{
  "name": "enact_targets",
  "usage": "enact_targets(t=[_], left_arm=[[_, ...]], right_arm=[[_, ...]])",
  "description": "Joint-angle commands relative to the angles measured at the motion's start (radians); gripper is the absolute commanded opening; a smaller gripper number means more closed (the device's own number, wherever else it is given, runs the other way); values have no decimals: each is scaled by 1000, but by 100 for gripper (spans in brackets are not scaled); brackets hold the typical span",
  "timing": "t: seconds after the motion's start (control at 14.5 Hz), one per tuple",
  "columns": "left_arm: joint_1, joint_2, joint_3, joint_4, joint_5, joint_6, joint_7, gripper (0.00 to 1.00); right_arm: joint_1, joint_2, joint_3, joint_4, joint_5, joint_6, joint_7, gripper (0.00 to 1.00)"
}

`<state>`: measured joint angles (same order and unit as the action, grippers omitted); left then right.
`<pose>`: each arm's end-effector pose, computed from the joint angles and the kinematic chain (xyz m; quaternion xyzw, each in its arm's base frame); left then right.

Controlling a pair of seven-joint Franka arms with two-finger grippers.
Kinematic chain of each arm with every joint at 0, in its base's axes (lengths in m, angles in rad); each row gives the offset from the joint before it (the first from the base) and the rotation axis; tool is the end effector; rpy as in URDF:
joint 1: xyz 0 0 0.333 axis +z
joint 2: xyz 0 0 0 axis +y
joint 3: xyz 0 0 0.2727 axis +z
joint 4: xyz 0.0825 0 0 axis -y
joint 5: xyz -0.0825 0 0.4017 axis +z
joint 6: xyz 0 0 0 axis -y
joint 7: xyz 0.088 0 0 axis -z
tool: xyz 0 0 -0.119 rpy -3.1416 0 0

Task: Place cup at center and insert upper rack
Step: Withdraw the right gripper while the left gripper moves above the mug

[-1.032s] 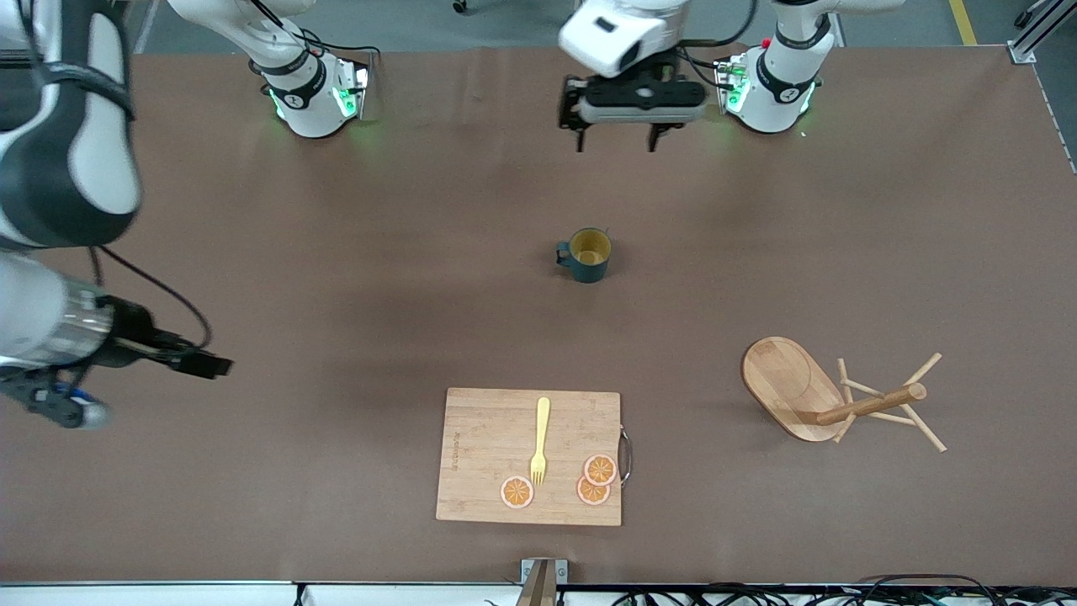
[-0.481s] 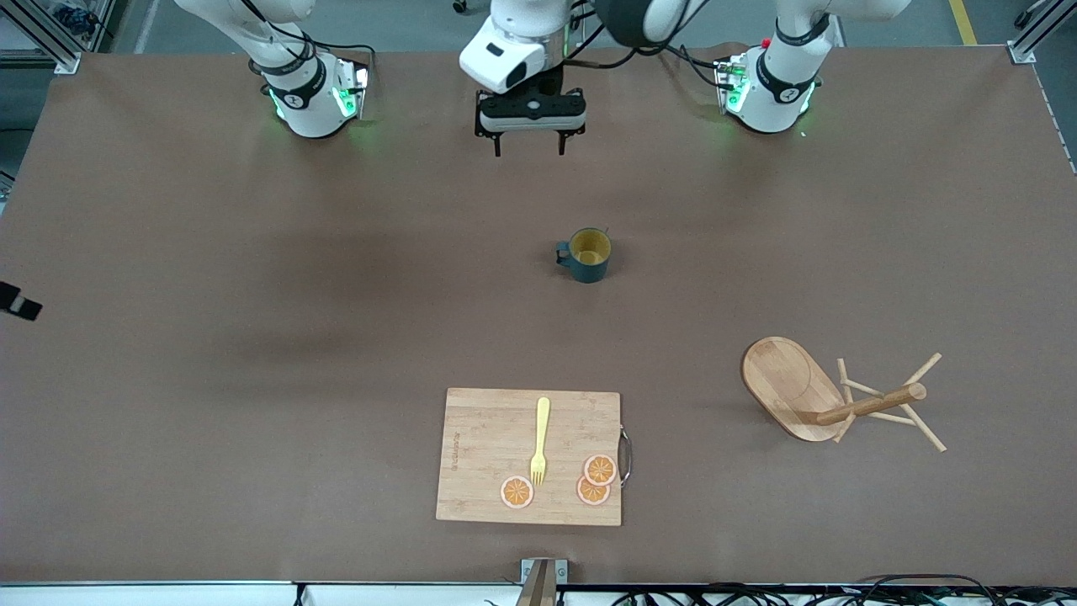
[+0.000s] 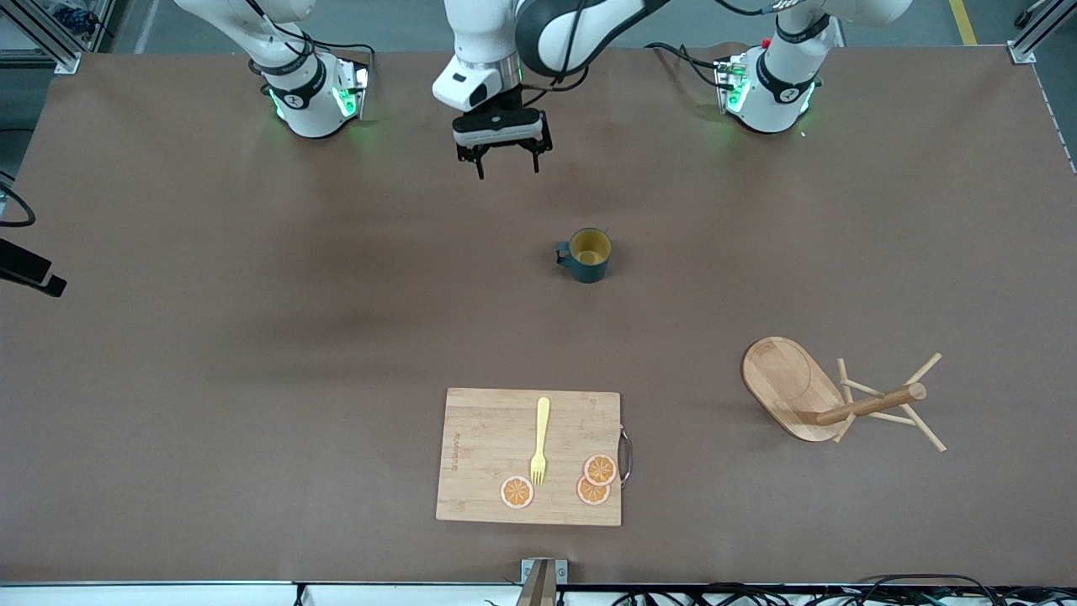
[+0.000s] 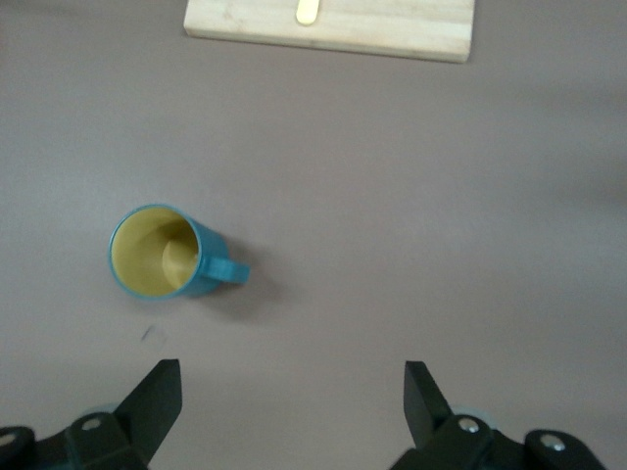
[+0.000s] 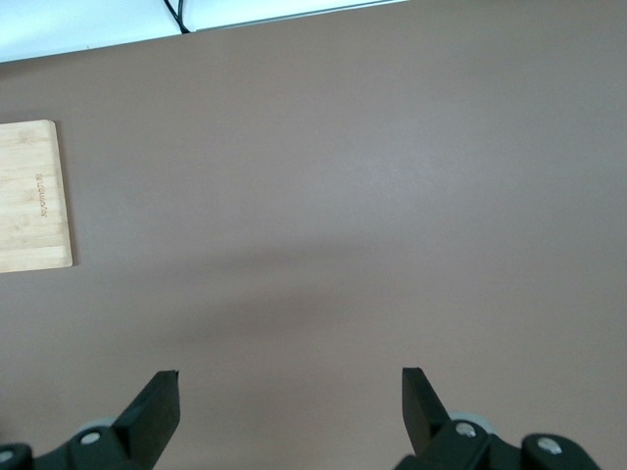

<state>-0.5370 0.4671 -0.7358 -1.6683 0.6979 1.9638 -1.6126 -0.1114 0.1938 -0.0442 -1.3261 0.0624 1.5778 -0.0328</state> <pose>0.2764 -0.5995 0.3332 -0.9851 -0.0511 -0.1612 0.0328 0.6191 -0.0870 0.5741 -0.9974 0.0601 -0.0314 0.0241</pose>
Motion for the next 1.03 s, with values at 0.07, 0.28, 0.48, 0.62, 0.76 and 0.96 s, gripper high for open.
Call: enact_targets(t=[0.07,0.28,0.48,0.62,0.76,0.96], left_arm=[[-40,82,-2,-76,257,20,-209,100],[-52,132,-4,-149,476,49,-404,100],[-64,169,-2,-174,569,47,-487,100],[-81,174,6,-214,607,46,-518,100],[-84,180,9,-251,675,43,-588,100],[-84,189,9,-300,736,38,-665,100]], right_arm=[[-2,-98,6,-134,-15,28,-10,100],[2,-186,9,-261,-29,85,-15,100],[21,-237,9,-327,-59,99,-13,100],[22,-260,9,-364,-59,99,-9,100],[22,-267,9,-370,-59,94,-9,100],[19,-269,7,-370,-58,84,-7,100]])
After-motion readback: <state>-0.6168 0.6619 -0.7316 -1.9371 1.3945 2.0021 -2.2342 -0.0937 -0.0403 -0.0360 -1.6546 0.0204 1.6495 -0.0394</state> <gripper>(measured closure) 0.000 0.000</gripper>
